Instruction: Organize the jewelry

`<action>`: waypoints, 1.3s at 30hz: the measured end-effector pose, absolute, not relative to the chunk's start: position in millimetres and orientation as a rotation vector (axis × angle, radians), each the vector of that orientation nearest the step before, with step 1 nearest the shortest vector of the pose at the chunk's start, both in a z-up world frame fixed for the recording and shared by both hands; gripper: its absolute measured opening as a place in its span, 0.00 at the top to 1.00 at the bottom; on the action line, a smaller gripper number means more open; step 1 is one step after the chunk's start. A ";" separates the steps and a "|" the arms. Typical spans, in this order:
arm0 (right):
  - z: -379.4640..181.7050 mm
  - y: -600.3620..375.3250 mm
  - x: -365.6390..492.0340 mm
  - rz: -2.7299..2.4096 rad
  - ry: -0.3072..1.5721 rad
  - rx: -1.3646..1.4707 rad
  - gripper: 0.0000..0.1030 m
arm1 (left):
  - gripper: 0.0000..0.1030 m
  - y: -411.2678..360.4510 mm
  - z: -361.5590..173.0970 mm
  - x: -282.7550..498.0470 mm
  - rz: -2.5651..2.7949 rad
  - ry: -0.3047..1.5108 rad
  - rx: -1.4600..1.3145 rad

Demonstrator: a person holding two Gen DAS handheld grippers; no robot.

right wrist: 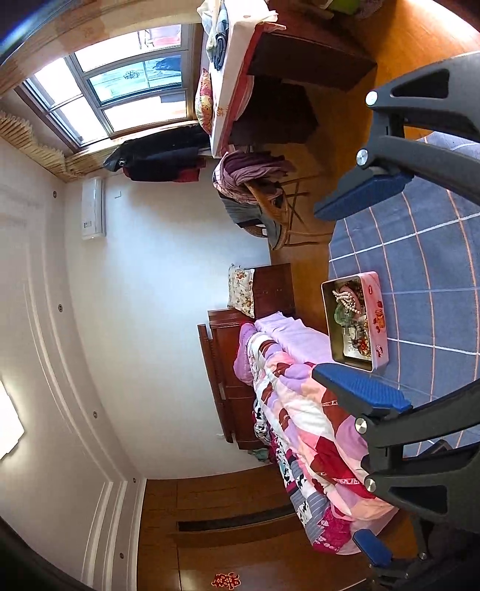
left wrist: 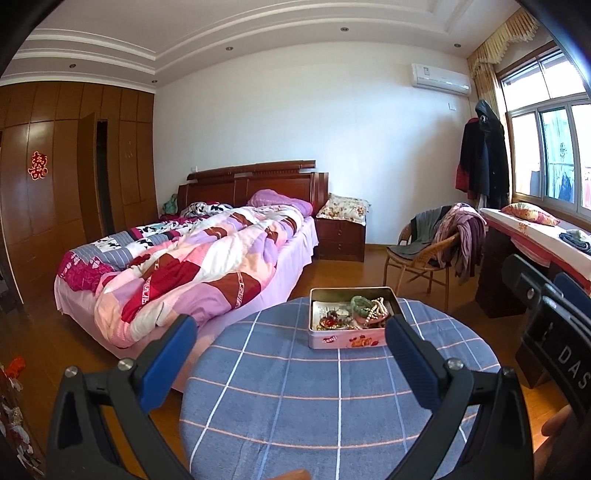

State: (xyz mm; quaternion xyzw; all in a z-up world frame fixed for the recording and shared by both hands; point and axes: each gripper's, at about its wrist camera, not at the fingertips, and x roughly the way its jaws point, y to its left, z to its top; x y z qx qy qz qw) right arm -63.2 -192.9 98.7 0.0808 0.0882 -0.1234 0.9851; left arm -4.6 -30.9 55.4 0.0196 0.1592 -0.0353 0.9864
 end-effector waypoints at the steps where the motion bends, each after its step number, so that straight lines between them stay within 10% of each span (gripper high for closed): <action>1: 98.3 -192.5 -63.5 -0.248 0.178 0.162 0.22 | 0.00 -31.4 55.7 -5.0 -0.072 0.320 0.038; 39: 94.8 -192.8 -61.3 -0.244 0.194 0.172 0.22 | 0.00 -32.2 58.1 -4.7 -0.077 0.331 0.055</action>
